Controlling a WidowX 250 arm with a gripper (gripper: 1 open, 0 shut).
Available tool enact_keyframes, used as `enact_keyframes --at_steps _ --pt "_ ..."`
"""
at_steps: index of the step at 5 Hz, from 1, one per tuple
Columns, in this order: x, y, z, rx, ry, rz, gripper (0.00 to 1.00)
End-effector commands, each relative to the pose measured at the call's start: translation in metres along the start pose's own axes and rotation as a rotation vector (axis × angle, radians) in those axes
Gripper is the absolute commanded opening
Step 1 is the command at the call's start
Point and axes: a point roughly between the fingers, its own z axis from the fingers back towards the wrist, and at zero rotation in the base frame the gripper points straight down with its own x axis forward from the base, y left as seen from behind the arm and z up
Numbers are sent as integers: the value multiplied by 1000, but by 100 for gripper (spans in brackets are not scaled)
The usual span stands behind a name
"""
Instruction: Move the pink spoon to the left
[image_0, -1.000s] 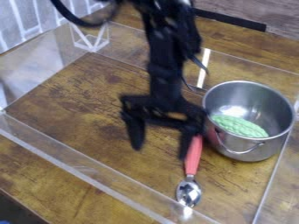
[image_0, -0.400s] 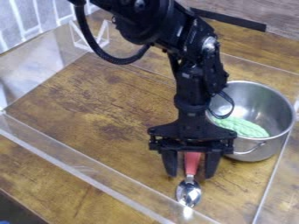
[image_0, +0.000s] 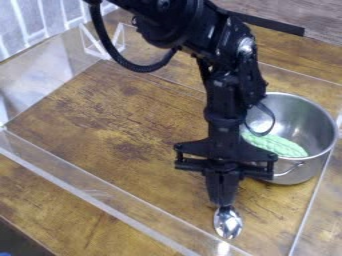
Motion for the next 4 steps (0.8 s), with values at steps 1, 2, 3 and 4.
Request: enact_keyframes --at_steps 1,2,3,4 --pt "20 8 35 -66 -78 -31 100" --pt "24 18 39 -77 -75 -78 100" --pt "30 27 44 -82 -83 -80 0" --pt "35 32 44 -89 -96 -76 100"
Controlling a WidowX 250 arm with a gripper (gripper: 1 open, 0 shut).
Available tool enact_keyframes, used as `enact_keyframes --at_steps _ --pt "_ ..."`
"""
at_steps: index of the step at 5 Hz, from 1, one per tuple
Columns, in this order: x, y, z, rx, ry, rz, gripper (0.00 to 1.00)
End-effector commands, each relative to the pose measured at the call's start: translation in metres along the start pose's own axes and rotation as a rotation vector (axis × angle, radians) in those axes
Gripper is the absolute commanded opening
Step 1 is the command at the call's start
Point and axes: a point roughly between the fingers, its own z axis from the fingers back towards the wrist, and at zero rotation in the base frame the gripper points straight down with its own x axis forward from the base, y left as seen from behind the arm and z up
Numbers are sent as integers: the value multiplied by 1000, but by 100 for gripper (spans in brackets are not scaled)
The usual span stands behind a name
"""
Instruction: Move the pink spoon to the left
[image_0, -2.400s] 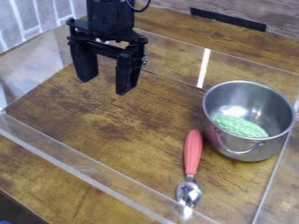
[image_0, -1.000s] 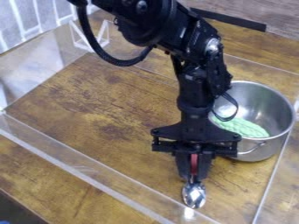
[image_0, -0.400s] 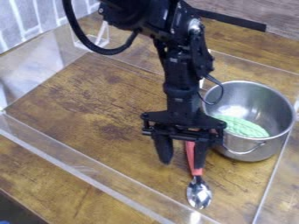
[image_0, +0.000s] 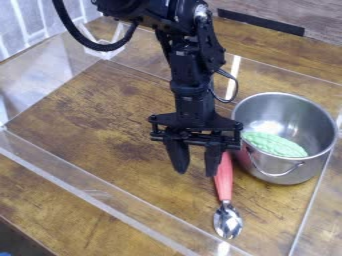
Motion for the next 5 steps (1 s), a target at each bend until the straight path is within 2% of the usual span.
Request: enact_keyframes --at_steps 1,2,3,4,5 --pt "18 1 33 -32 -98 -4 0" --pt "19 -3 39 -31 -115 61 100" --pt "18 -8 46 -30 -131 125 0" --pt "19 -19 45 -38 -129 120 100" --pt "15 -32 43 -51 -129 114 0"
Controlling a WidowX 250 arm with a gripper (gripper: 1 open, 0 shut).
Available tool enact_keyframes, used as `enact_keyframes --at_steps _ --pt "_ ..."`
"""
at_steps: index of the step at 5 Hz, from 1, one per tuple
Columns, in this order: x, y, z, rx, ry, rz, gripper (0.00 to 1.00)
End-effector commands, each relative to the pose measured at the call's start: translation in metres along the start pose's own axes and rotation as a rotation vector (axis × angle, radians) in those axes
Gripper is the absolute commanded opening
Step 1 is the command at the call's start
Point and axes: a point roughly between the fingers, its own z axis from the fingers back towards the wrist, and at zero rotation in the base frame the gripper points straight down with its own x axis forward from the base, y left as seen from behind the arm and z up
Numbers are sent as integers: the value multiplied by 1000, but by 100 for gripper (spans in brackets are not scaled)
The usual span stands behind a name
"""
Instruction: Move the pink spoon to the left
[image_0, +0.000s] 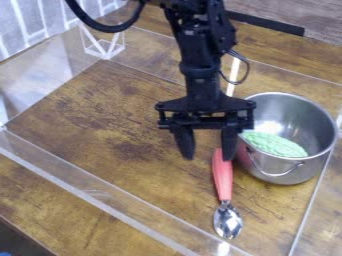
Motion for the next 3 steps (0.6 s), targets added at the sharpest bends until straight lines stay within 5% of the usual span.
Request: enact_keyframes --at_steps 1,2,3 --pt "12 -12 14 -53 -79 -1 0" --pt "16 -6 4 -50 -79 3 100" --pt "16 4 -10 -49 -80 0 100"
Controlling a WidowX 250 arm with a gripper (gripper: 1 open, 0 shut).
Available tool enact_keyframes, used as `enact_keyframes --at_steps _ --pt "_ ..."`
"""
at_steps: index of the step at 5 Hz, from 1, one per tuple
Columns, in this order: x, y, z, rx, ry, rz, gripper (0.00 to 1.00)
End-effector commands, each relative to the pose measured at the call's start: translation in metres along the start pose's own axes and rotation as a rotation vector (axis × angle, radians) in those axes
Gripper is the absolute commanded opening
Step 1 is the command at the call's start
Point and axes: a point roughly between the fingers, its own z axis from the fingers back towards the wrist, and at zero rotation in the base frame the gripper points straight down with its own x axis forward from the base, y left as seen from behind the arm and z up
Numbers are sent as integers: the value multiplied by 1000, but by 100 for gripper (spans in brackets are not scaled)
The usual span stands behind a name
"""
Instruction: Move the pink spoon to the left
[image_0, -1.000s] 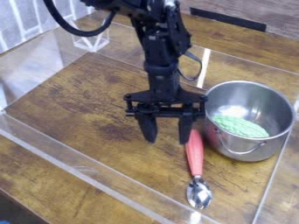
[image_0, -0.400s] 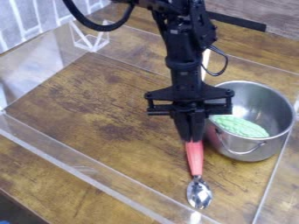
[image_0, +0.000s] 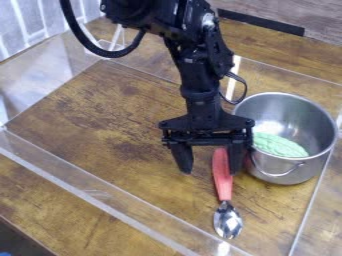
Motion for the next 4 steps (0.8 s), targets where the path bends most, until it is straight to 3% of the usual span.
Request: enact_keyframes --at_steps 1,2,4 --pt "11 -6 2 -14 -38 21 100" --pt "14 -8 -3 -11 -42 42 0" --pt "2 -1 2 22 -67 192 0"
